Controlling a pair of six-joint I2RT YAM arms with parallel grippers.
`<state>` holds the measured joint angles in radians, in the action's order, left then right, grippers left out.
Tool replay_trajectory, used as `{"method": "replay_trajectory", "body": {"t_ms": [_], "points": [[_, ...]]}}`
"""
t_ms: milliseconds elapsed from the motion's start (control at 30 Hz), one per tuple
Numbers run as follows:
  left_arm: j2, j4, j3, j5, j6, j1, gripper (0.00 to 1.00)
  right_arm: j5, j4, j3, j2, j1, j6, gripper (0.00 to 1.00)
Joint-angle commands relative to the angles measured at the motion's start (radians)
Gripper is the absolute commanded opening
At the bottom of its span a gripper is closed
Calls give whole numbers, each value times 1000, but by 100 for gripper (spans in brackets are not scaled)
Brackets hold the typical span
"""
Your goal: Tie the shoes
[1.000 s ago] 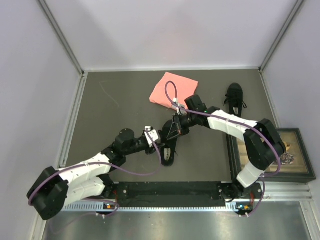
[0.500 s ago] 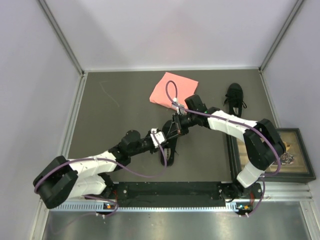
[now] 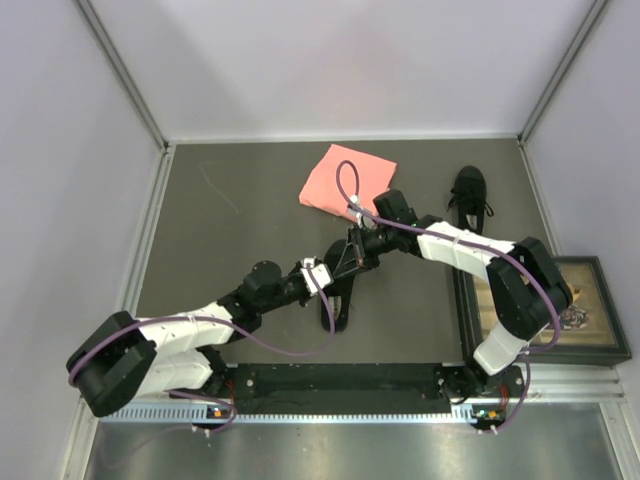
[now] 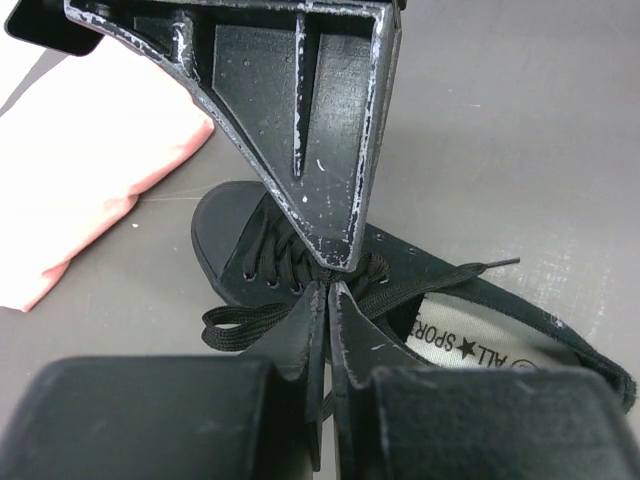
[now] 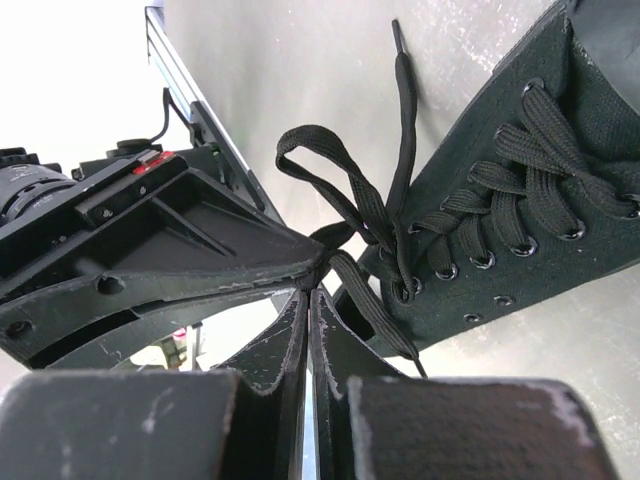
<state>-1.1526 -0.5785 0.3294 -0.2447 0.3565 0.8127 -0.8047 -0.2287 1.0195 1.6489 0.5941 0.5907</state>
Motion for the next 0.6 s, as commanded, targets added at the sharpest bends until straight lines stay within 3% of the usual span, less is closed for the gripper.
{"method": "replay_trajectory", "body": {"t_ms": [0, 167, 300, 333, 433, 567], "points": [[21, -18, -12, -8, 25, 2, 3, -30, 35, -4, -17, -11, 20, 0], [19, 5, -10, -10, 35, 2, 5, -33, 42, -12, -17, -14, 27, 0], [27, 54, 3, -39, 53, 2, 0, -37, 20, 4, -12, -16, 0, 0], [30, 61, 3, -47, 58, 2, 0, -33, 8, 14, -12, -16, -14, 10], [36, 84, 11, -62, 73, 2, 0, -7, -17, 50, -20, -25, -60, 25], [39, 104, 11, -70, 84, 2, 0, 73, -109, 117, -8, -27, -166, 25]]}}
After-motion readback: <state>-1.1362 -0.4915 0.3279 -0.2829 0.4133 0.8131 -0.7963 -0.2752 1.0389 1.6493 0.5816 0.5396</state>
